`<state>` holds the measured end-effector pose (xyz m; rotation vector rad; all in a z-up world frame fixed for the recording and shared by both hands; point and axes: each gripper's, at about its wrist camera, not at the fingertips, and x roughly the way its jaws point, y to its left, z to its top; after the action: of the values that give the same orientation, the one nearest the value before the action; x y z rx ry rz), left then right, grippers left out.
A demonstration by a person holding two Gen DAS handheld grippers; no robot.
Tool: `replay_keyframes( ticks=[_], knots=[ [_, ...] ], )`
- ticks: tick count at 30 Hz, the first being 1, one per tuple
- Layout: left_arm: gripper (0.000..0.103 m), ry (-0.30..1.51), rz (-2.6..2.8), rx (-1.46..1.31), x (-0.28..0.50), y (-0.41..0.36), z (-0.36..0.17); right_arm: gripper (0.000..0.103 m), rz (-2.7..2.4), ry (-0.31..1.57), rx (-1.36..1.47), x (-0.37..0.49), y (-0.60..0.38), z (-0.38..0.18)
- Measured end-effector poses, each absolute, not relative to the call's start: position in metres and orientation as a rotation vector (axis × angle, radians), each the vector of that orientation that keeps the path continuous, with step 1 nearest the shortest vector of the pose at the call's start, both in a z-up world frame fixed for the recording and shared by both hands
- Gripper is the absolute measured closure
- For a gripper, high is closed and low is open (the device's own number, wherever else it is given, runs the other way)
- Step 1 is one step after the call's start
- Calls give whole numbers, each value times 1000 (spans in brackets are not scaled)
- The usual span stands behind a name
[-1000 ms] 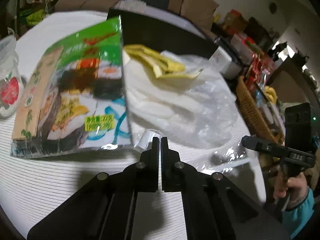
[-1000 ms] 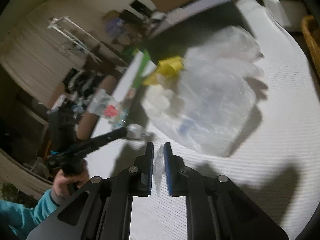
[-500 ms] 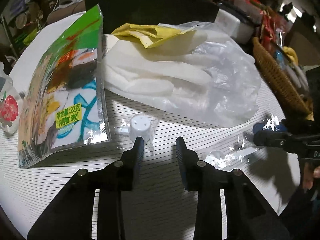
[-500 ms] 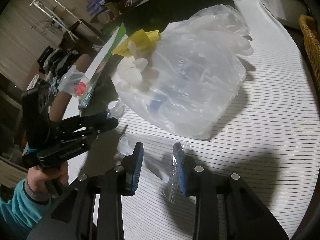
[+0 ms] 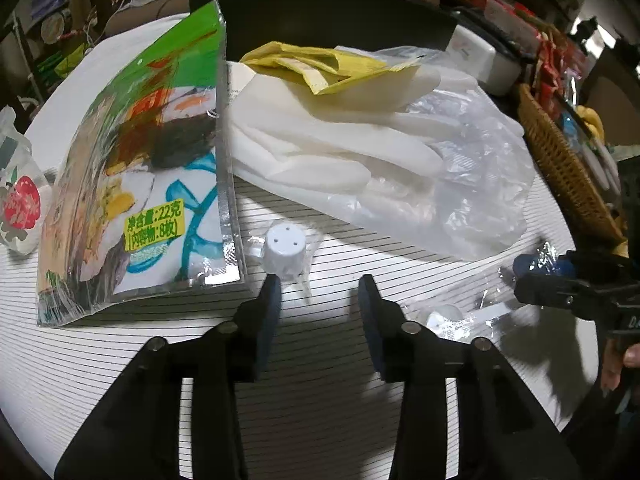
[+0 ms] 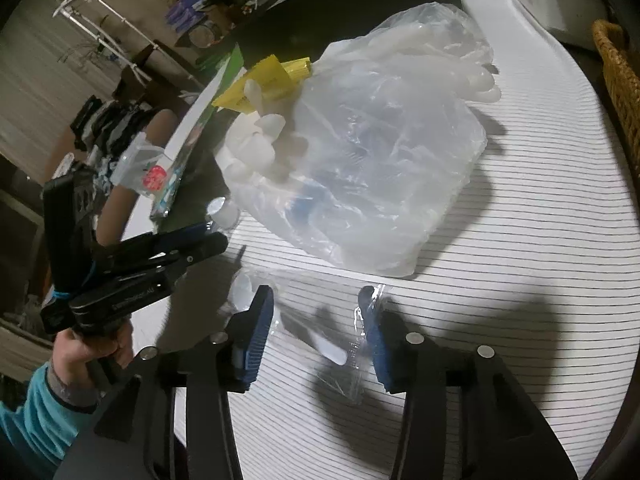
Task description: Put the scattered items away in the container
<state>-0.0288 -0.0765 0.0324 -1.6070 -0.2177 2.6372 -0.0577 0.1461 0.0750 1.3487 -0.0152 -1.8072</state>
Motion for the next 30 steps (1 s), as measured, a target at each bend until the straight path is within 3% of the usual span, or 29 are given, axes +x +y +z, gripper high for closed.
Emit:
replay_keyframes(
  ticks=[1, 2, 3, 4, 5, 6, 12, 20, 23, 30],
  knots=[
    [60, -219, 2642, -1604, -28, -76, 34, 55, -1829, 7, 1344, -58, 146, 77],
    [50, -217, 2650, -1597, -28, -76, 36, 52, -1863, 33, 1335, -59, 147, 80],
    [34, -215, 2661, -1587, -26, -75, 38, 43, -1909, 61, 1320, -61, 151, 84],
    [26, -210, 2680, -1568, -24, -76, 41, 36, -1970, 94, 1300, -63, 156, 88],
    [14, -199, 2705, -1538, -20, -76, 44, 21, -2029, 118, 1280, -65, 161, 91],
    [11, -181, 2728, -1512, -16, -76, 46, 15, -2075, 127, 1267, -67, 167, 93],
    [5, -226, 2787, -1455, 9, -83, 51, 12, -2197, 88, 1271, -65, 194, 84],
    [4, -232, 2791, -1531, 45, -74, 31, 12, -2172, 124, 1227, -21, 195, 88],
    [4, -161, 2790, -1541, 48, -64, 26, 12, -2129, 91, 1287, -7, 185, 75],
    [4, -134, 2805, -1558, 40, -62, 21, 13, -2154, 220, 1266, -3, 131, 59]
  ],
)
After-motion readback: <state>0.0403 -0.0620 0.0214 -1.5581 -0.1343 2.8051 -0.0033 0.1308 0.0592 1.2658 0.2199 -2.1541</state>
